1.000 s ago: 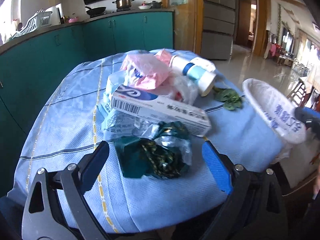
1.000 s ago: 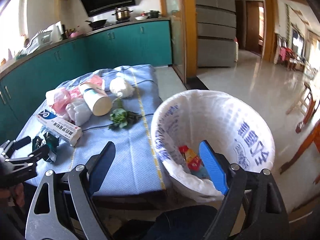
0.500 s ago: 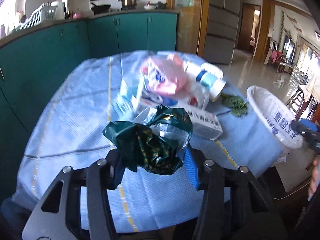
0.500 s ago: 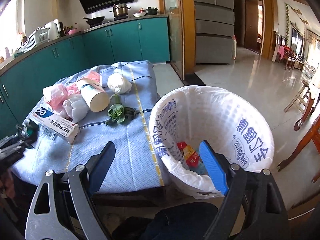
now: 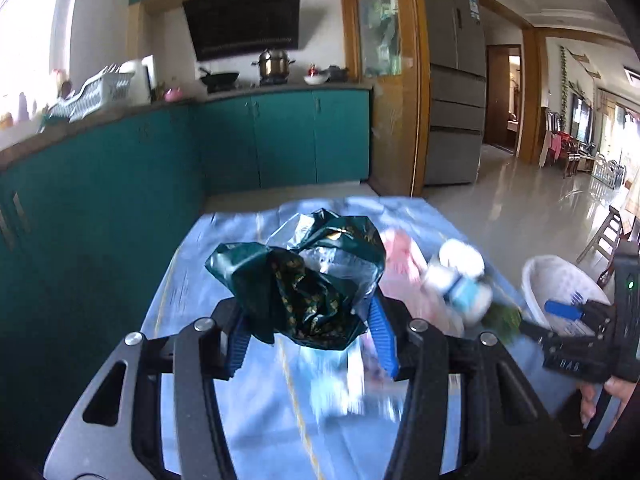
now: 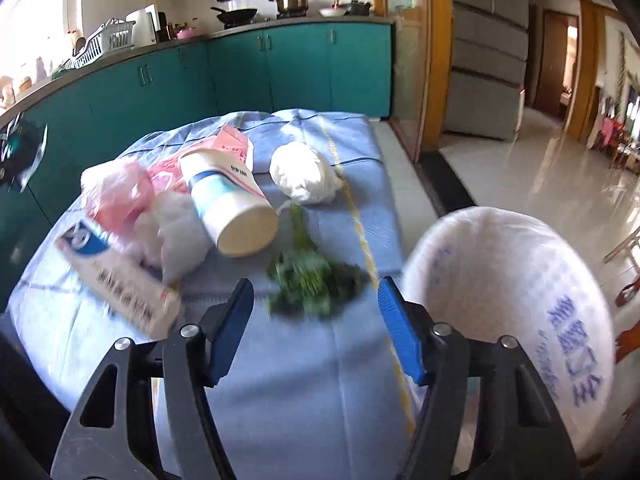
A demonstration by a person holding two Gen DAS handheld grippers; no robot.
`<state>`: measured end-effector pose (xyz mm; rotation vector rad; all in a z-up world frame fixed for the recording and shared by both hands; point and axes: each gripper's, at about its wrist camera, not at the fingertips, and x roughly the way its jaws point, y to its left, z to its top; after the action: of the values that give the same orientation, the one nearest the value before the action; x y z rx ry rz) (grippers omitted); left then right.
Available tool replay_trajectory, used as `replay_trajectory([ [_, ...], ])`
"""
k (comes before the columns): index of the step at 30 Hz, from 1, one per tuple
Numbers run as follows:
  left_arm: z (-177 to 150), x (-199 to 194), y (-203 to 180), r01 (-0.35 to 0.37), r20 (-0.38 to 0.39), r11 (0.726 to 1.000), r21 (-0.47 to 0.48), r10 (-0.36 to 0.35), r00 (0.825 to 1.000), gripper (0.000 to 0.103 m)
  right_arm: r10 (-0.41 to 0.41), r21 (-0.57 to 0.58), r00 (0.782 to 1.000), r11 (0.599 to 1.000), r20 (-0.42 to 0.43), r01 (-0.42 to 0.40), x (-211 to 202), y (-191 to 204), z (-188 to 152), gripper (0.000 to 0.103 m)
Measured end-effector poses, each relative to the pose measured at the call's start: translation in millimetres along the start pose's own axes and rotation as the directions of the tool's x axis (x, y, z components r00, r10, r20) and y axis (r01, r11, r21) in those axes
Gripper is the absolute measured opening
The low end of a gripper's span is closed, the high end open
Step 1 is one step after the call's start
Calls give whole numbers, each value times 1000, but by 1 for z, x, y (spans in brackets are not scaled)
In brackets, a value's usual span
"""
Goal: Collect trash
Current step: 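Grasp the dark green foil bag with the left tool while the right tool grasps the green stalk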
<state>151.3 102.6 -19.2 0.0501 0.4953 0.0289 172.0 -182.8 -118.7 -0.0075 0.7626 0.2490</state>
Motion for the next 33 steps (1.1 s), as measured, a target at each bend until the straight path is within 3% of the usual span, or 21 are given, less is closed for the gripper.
replay_trajectory([
  [3,1,22,0,-8,75,1000,-6,8,997,52,-1,-10,999,1000,-38,1,24,1,12,65],
  [5,-13,34,3,-21,52,1000,-23,23,998,52,2,-13,998,1000,-68,-3,37,1,14,63],
  [7,-26,42,5,-31,8,999,-31,31,999,52,-7,-22,994,1000,-105,5,49,3,12,49],
  [9,-32,47,5,-58,-15,998,-9,58,998,52,-13,-32,996,999,-91,10,50,7,11,45],
  [11,-34,52,6,-64,-33,998,-7,64,997,52,-13,-34,997,999,-81,10,50,9,11,29],
  [13,-35,52,7,-49,-47,999,-21,48,998,52,4,-6,997,1000,-78,-5,47,7,9,21],
  [16,-38,46,0,-44,-36,999,-7,44,998,52,38,37,997,999,-69,-36,34,4,2,19],
  [20,-41,41,-12,-61,-5,997,48,62,998,52,16,40,999,999,-42,-14,3,7,-10,19],
  [25,-44,35,-19,-15,-3,998,64,15,1000,52,41,39,997,999,-72,-38,-20,13,-28,22],
  [27,-44,34,-18,10,-2,999,54,-10,1000,52,35,18,997,999,-68,-34,-22,18,-32,37],
  [28,-44,33,-17,23,0,999,46,-23,1000,52,23,12,998,1000,-63,-22,-21,19,-31,54],
  [29,-44,32,-16,33,3,999,37,-33,999,52,-4,6,998,1000,-55,4,-20,19,-31,62],
  [33,-45,29,-10,32,5,999,18,-32,999,52,-19,10,997,1000,-76,20,-3,19,-28,63],
])
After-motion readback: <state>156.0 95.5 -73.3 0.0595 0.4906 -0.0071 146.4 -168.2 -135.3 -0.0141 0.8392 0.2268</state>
